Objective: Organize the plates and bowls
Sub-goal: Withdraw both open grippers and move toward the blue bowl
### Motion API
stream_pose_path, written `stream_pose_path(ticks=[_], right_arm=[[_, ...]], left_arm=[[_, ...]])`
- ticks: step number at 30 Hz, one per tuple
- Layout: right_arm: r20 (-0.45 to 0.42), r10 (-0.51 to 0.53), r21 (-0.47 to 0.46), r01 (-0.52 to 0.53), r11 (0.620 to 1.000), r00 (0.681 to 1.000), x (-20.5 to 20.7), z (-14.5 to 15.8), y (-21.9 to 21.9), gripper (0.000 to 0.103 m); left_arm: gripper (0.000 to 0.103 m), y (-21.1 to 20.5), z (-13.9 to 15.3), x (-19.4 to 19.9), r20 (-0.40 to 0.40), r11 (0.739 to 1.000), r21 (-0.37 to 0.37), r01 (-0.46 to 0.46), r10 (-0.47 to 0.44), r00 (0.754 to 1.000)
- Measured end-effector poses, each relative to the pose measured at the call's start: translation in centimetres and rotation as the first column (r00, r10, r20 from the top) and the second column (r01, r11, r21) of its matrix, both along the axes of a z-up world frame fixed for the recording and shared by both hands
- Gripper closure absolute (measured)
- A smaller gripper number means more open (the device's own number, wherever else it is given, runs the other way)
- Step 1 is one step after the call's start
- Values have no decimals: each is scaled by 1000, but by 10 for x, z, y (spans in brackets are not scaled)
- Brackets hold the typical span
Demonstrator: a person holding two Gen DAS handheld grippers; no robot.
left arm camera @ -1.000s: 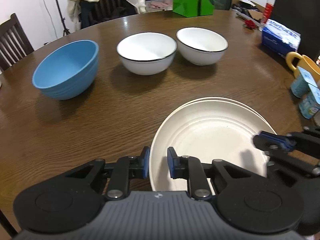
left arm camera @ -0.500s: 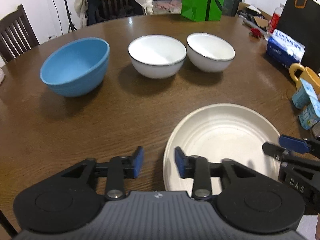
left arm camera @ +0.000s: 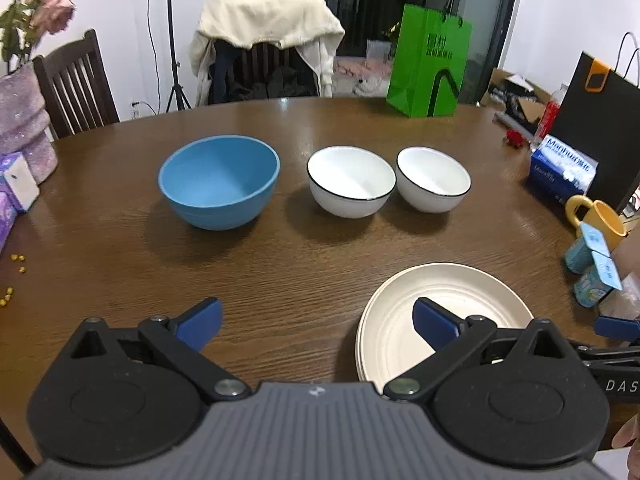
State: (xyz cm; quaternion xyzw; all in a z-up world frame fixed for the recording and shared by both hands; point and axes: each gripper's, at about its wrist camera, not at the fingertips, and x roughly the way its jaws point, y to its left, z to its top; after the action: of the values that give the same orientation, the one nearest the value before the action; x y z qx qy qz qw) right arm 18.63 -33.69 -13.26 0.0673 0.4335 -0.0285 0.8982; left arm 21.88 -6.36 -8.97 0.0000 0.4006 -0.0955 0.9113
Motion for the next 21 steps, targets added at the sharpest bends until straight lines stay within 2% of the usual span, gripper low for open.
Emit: stream_pose_path(ticks=[5,9,12,18,21], right_arm=[[22,23,14,-23,1000,999,-21,17,6,0],[55,50,43,-52,998,997,-45,32,10,0],[73,67,29,-69,997,995,-62,40,17,0],[52,86,30,-87,996,995,-88,45,29,0],[38,104,32,-105,994,994,-100,46,36,0]], left_arm=[[0,13,14,-33,40,1000,-17,-6,7,999],[0,23,18,-63,40,999,-44,-21,23,999],[0,25,19,-86,37,999,-41,-33,34,999],[0,26,19,-118,7,997,-60,-54,54,998],[0,29,25,-130,16,996,-70,-60,61,998]])
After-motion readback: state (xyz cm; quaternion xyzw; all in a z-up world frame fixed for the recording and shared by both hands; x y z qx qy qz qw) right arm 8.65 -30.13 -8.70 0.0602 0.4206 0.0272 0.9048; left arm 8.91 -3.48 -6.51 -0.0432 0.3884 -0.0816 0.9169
